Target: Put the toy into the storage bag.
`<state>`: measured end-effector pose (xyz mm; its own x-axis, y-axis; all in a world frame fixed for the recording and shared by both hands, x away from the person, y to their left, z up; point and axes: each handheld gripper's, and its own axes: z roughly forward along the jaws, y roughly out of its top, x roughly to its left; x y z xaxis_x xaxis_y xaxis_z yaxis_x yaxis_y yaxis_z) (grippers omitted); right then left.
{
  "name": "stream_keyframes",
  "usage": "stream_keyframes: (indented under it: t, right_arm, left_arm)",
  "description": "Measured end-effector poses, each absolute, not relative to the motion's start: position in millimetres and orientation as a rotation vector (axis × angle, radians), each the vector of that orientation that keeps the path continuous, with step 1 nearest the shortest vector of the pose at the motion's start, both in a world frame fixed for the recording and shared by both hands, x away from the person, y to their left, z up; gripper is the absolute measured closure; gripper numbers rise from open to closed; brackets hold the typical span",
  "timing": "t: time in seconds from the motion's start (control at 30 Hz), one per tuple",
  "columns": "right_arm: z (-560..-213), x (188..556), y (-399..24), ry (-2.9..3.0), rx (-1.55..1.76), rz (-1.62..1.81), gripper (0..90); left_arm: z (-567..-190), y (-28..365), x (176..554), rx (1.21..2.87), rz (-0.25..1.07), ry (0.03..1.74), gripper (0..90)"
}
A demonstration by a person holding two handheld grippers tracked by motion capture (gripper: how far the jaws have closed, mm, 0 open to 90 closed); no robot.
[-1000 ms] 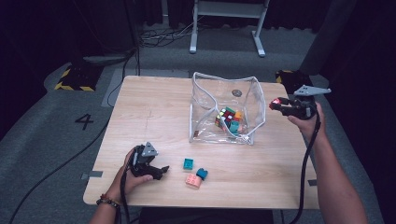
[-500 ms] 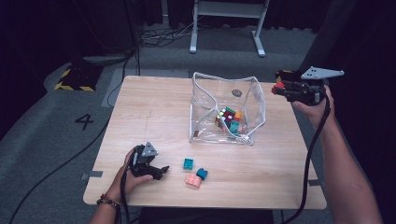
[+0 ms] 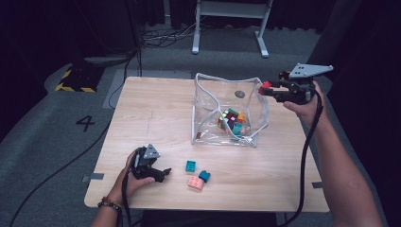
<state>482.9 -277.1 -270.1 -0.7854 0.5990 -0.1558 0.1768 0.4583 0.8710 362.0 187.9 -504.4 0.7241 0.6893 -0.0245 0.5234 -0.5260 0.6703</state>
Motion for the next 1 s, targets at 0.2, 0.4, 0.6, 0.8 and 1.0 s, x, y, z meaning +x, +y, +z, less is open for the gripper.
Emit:
stream_keyframes:
  t: [0.2,0.4,0.6,0.8,1.0]
  right_arm:
    - [-276.0,488.0,-254.1,2.331,0.600,1.265,59.2]
    - [-284.2,496.2,-230.8,2.392,0.552,1.243,59.2]
    - [-295.4,504.2,-208.8,2.447,0.521,1.198,59.2]
    - [-306.6,512.2,-193.3,2.495,0.513,1.119,59.2]
    - [-314.6,519.3,-184.9,2.535,0.513,1.057,59.1]
  left_arm:
    - [-504.1,188.1,362.1,2.257,0.321,0.911,8.6]
    - [-504.2,188.1,362.1,2.256,0.321,0.911,8.6]
    - [-504.2,188.1,362.1,2.256,0.321,0.911,8.6]
    - [-504.3,187.9,361.9,2.253,0.319,0.915,8.6]
    - [-504.2,188.1,362.1,2.255,0.321,0.911,8.6]
